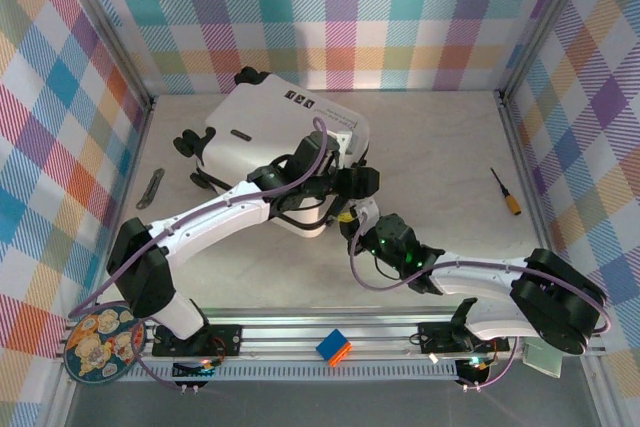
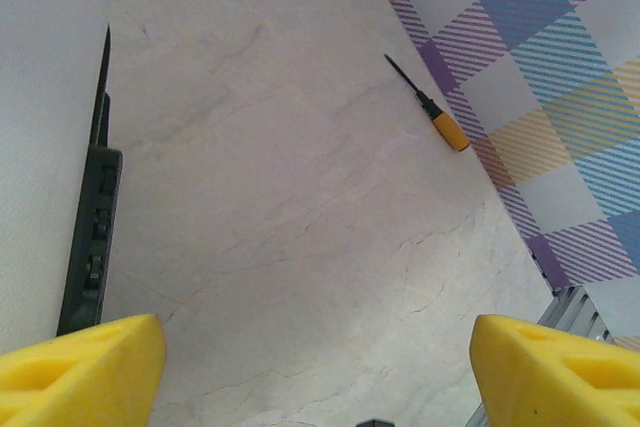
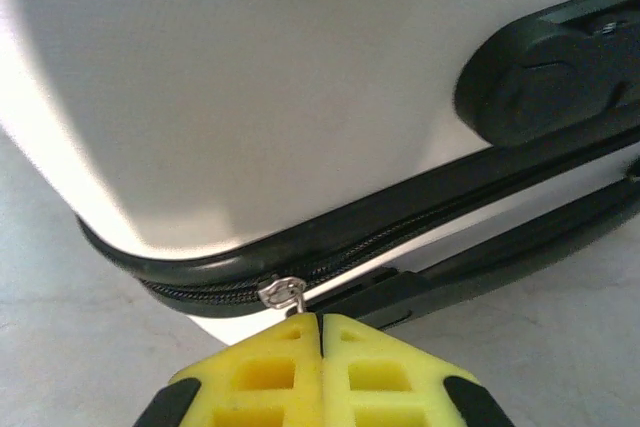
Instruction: Pack the luggage
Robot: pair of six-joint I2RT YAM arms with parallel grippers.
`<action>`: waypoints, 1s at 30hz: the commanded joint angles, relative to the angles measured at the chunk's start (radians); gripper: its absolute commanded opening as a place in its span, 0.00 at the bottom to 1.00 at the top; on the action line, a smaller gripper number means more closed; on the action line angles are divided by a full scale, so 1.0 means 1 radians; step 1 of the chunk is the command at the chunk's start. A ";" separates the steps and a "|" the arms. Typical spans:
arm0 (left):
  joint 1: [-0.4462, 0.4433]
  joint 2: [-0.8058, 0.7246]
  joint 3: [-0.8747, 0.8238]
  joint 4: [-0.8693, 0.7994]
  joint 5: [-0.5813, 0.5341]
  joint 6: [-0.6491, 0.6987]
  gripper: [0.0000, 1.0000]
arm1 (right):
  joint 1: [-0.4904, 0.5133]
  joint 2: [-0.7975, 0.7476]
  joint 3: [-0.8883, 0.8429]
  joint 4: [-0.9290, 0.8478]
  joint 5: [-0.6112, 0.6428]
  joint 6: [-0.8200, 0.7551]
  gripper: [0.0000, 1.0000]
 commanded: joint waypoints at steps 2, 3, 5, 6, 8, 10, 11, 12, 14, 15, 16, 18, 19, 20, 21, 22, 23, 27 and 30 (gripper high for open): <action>0.014 -0.025 -0.047 -0.075 -0.060 -0.012 0.79 | -0.075 0.026 0.036 0.021 0.155 0.002 0.00; 0.014 -0.029 -0.052 -0.075 -0.060 -0.012 0.79 | -0.090 0.036 0.036 0.028 0.155 0.011 0.00; 0.014 -0.037 -0.058 -0.074 -0.065 -0.012 0.79 | -0.119 0.053 0.039 0.039 0.154 0.021 0.00; 0.014 -0.041 -0.059 -0.072 -0.065 -0.012 0.79 | -0.134 0.060 0.040 0.046 0.151 0.027 0.00; 0.014 -0.047 -0.066 -0.072 -0.068 -0.012 0.79 | -0.164 0.072 0.040 0.062 0.132 0.042 0.00; 0.016 -0.051 -0.071 -0.072 -0.072 -0.012 0.79 | -0.188 0.080 0.038 0.080 0.110 0.055 0.00; 0.019 -0.053 -0.075 -0.070 -0.074 -0.012 0.79 | -0.197 0.084 0.042 0.081 0.100 0.056 0.00; 0.019 -0.054 -0.079 -0.070 -0.076 -0.011 0.79 | -0.203 0.090 0.046 0.082 0.097 0.056 0.00; 0.023 -0.054 -0.086 -0.065 -0.074 -0.015 0.79 | -0.218 0.102 0.056 0.088 0.085 0.057 0.00; 0.024 -0.053 -0.088 -0.064 -0.074 -0.014 0.79 | -0.227 0.109 0.060 0.093 0.081 0.058 0.00; 0.025 -0.053 -0.090 -0.061 -0.074 -0.015 0.79 | -0.236 0.114 0.062 0.098 0.077 0.060 0.00; 0.028 -0.056 -0.094 -0.066 -0.079 -0.008 0.79 | -0.255 0.120 0.066 0.109 0.055 0.068 0.00; 0.032 -0.060 -0.095 -0.070 -0.083 -0.003 0.79 | -0.257 0.121 0.067 0.112 0.049 0.068 0.00; 0.038 -0.063 -0.093 -0.069 -0.080 -0.001 0.79 | -0.257 0.120 0.069 0.111 0.039 0.066 0.00; 0.042 -0.069 -0.088 -0.068 -0.071 0.005 0.79 | -0.257 0.120 0.069 0.111 0.025 0.066 0.00; 0.045 -0.071 -0.075 -0.070 -0.064 0.015 0.80 | -0.257 0.120 0.069 0.109 0.019 0.070 0.00; 0.045 -0.071 -0.056 -0.078 -0.058 0.027 0.80 | -0.256 0.122 0.067 0.109 0.018 0.070 0.00; 0.046 -0.073 0.017 -0.061 -0.025 0.082 0.80 | -0.257 0.127 0.067 0.111 0.009 0.070 0.00; 0.046 -0.074 0.053 -0.050 -0.084 0.119 0.82 | -0.257 0.129 0.064 0.124 -0.004 0.074 0.00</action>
